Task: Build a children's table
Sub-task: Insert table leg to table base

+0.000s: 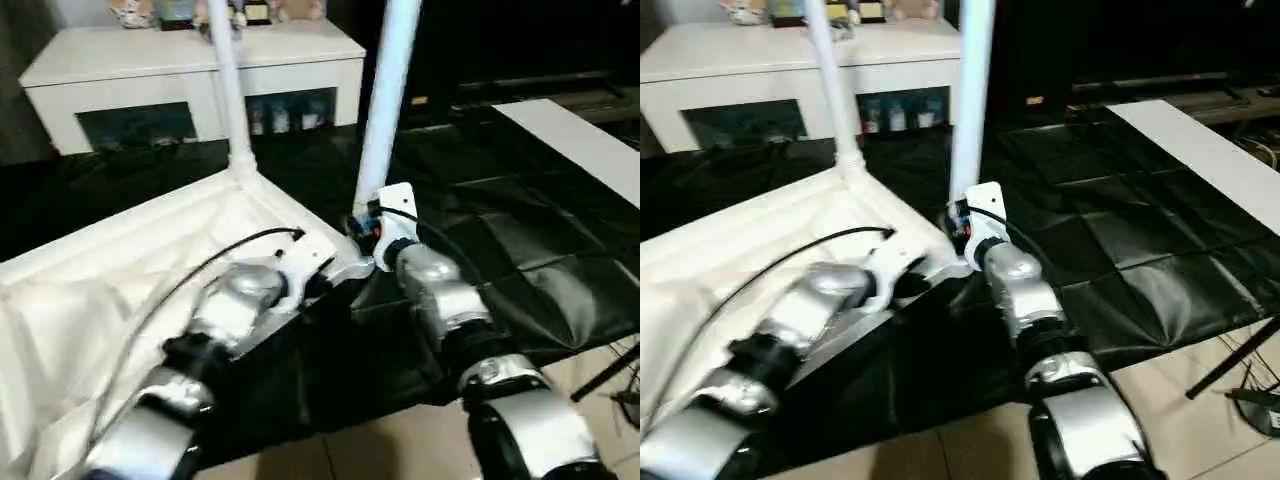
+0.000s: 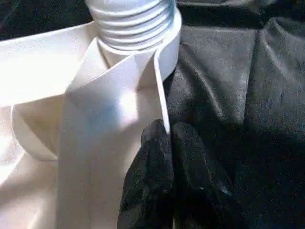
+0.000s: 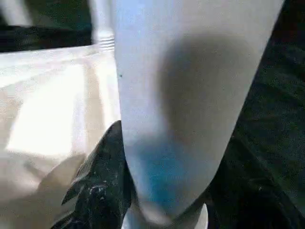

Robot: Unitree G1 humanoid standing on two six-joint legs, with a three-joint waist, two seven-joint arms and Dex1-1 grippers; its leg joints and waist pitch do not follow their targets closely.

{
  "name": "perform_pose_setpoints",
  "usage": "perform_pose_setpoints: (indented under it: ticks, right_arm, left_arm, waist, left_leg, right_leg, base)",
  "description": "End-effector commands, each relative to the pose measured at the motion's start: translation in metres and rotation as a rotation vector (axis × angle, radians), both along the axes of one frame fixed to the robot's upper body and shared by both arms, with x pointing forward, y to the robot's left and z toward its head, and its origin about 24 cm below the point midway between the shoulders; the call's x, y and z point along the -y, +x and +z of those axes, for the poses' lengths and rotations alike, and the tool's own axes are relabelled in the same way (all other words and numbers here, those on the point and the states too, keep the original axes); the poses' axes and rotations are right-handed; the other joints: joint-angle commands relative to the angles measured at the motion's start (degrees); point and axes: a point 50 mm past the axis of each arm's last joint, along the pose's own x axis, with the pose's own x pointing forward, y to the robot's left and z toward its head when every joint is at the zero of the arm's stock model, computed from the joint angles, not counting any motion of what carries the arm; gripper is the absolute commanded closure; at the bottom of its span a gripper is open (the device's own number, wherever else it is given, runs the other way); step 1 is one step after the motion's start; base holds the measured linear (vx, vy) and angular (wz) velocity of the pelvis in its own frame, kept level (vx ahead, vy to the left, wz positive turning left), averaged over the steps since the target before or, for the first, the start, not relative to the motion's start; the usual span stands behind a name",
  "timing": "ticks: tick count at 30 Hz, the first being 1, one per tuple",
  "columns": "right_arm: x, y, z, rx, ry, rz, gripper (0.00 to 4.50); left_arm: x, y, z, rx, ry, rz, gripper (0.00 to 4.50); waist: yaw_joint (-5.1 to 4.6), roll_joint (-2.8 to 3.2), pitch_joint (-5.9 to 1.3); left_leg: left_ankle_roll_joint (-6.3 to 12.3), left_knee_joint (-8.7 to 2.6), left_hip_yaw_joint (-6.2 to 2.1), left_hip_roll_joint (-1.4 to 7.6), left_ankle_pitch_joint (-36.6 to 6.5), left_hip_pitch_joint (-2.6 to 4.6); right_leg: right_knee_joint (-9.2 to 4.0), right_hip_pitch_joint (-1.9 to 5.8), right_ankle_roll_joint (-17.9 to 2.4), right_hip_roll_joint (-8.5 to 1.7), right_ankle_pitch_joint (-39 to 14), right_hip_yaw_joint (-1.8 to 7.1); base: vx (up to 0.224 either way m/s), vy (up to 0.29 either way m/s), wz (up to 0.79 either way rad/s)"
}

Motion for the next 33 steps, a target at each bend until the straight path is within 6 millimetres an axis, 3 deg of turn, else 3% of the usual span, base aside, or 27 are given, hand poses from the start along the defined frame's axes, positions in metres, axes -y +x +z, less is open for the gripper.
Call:
perform_pose_setpoints:
  ticks: [1, 4, 7, 8, 12, 14, 18, 23, 26, 30, 33]
  right_arm:
    - [0.012, -0.028, -0.057, -0.275, -0.097, 0.085, 2.66]
    - [0.019, -0.034, -0.055, -0.284, -0.093, 0.23, 2.66]
    - [0.028, -0.042, -0.053, -0.301, -0.085, 0.375, 2.66]
    - [0.034, -0.047, -0.052, -0.314, -0.093, 0.444, 2.66]
    - [0.054, -0.06, -0.052, -0.343, -0.125, 0.601, 2.66]
    - [0.059, -0.063, -0.051, -0.35, -0.125, 0.634, 2.66]
    - [0.072, -0.069, -0.05, -0.393, -0.106, 0.715, 2.66]
    - [0.076, -0.067, -0.051, -0.408, -0.129, 0.693, 2.66]
    - [0.074, -0.064, -0.053, -0.409, -0.145, 0.647, 2.66]
    - [0.071, -0.06, -0.059, -0.414, -0.18, 0.568, 2.66]
    - [0.067, -0.058, -0.065, -0.403, -0.214, 0.493, 2.66]
  left_arm:
    - [0.007, -0.017, -0.007, -0.076, 0.013, -0.205, 4.5]
    - [-0.003, -0.027, -0.003, -0.111, -0.005, -0.323, 4.5]
    - [-0.013, -0.035, 0.003, -0.143, -0.015, -0.418, 4.5]
    - [-0.019, -0.038, 0.007, -0.156, -0.011, -0.448, 4.5]
    - [-0.033, -0.043, 0.019, -0.189, -0.027, -0.514, 4.5]
    - [-0.037, -0.044, 0.022, -0.201, -0.032, -0.524, 4.5]
    - [-0.051, -0.046, 0.027, -0.239, -0.037, -0.543, 4.5]
    - [-0.058, -0.045, 0.025, -0.247, -0.008, -0.529, 4.5]
    - [-0.058, -0.044, 0.023, -0.24, 0.006, -0.51, 4.5]
    - [-0.058, -0.041, 0.019, -0.227, 0.032, -0.483, 4.5]
    - [-0.056, -0.042, 0.016, -0.233, 0.042, -0.474, 4.5]
  waist:
    - [-0.03, 0.56, -1.25]
    - [-0.02, 0.42, -1.44]
    - [0.05, 0.78, -2.09]
    - [0.38, 0.98, -2.21]
    - [1.38, 0.48, -2.21]
    - [1.67, 0.64, -2.26]
    - [1.93, 0.94, -2.04]
    - [1.94, 0.84, -1.97]
    - [1.89, 0.67, -2.12]
    - [1.91, 0.59, -1.99]
    - [1.64, 0.45, -1.49]
  left_leg:
    - [0.38, -5.39, -1.04, 4.27, -22.71, -0.65]
    - [1.04, -5.08, -0.85, 4.28, -20.96, -1.03]
    - [4.14, -3.96, -0.21, 4.46, -9.14, -1.41]
    - [4.73, -3.6, 0.02, 4.44, -5.92, -0.96]
    - [7.23, -2.69, 0.6, 4.38, -0.98, -1.06]
    - [7.24, -2.8, 0.5, 4.69, -1.55, -0.79]
    - [4.8, -3.37, 0.56, 4.92, -6.69, -0.34]
    - [1.87, -3.67, 0.8, 5.02, -8.85, -0.09]
    - [1.85, -3.43, 0.86, 4.82, -6.95, -0.21]
    - [1.95, -3.49, 0.91, 4.78, -7.55, -0.24]
    - [0.04, -4.15, 0.72, 4.85, -13.53, -0.34]
  right_leg:
    - [-3.24, 0.77, -10.94, -2.97, -13.84, 2.39]
    - [-2.93, 0.98, -11.92, -2.95, -12.83, 2.44]
    - [-1.21, 1.76, -15.53, -2.66, 1.55, 2.33]
    - [-0.96, 1.71, -16.58, -2.46, 5.3, 2.1]
    - [-0.09, 1.85, -18.07, -2.34, 10.37, 2.07]
    - [-0.02, 1.77, -18.14, -2.37, 7.92, 1.94]
    - [-0.5, 1.59, -17.8, -2.0, 0.49, 1.94]
    - [-0.6, 1.42, -16.92, -2.0, -1.61, 2.12]
    - [-0.4, 1.57, -16.95, -1.99, 0.63, 2.11]
    - [-0.61, 1.52, -16.67, -2.15, -1.21, 2.18]
    - [-1.4, 1.36, -14.83, -2.37, -10.17, 2.47]
  base:
    - [0.06, -0.037, 0.01]
    - [0.06, -0.05, 0.02]
    - [0.077, -0.058, -0.01]
    - [0.07, -0.052, -0.05]
    - [0.031, -0.021, -0.01]
    - [0.0, 0.0, 0.0]
    - [0.0, 0.0, 0.0]
    - [0.0, 0.0, 0.0]
    - [0.0, 0.0, 0.0]
    - [0.0, 0.0, 0.0]
    - [0.0, 0.0, 0.0]
